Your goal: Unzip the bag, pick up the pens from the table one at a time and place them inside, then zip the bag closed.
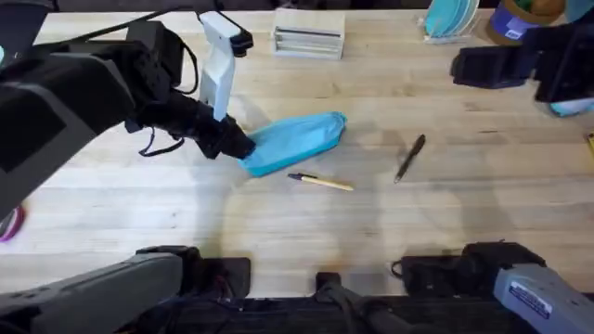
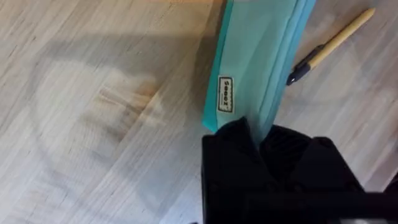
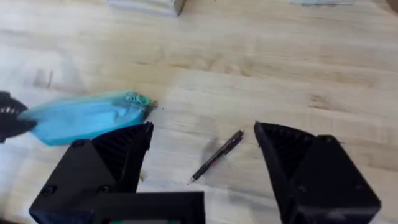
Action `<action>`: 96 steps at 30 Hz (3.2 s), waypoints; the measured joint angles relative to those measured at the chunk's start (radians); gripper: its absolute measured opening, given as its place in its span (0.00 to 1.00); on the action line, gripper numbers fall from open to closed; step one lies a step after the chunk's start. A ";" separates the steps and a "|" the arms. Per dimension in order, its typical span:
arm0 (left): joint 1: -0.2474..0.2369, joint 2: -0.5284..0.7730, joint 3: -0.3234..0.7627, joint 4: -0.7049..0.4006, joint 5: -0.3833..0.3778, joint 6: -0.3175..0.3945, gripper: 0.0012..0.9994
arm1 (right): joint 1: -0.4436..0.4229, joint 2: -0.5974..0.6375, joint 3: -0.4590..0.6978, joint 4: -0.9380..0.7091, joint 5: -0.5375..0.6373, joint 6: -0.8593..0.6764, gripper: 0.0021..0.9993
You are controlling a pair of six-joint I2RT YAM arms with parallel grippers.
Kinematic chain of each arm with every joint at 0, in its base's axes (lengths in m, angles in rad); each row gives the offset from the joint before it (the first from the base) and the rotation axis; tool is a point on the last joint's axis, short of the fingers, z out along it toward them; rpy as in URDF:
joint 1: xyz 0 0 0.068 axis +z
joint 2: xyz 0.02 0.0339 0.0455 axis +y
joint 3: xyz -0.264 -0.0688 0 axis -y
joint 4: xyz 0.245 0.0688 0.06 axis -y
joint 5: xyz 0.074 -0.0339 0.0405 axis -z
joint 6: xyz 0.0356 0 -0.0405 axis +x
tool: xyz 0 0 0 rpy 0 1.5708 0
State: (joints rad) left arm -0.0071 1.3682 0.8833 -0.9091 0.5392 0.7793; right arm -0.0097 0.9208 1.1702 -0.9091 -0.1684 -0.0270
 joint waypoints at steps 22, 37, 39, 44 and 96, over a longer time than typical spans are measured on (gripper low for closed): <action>0.000 0.000 0.000 0.000 -0.001 0.000 0.04 | 0.000 0.438 0.002 0.267 -0.267 -0.540 1.00; 0.000 0.000 0.000 0.000 -0.002 0.000 0.04 | -0.011 0.546 0.002 0.257 -0.457 -0.897 1.00; 0.000 0.000 0.000 0.000 -0.002 0.000 0.04 | -0.015 0.549 0.002 0.255 -0.512 -0.982 1.00; 0.000 0.000 0.000 0.000 -0.003 0.000 0.04 | -0.018 0.593 0.002 0.254 -0.627 -1.158 1.00; 0.000 0.000 0.000 0.014 -0.008 0.000 0.04 | 0.066 0.880 0.005 0.268 -0.712 -1.269 1.00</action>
State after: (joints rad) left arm -0.0071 1.3682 0.8833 -0.8955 0.5316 0.7792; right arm 0.0563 1.8004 1.1751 -0.6408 -0.8802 -1.2957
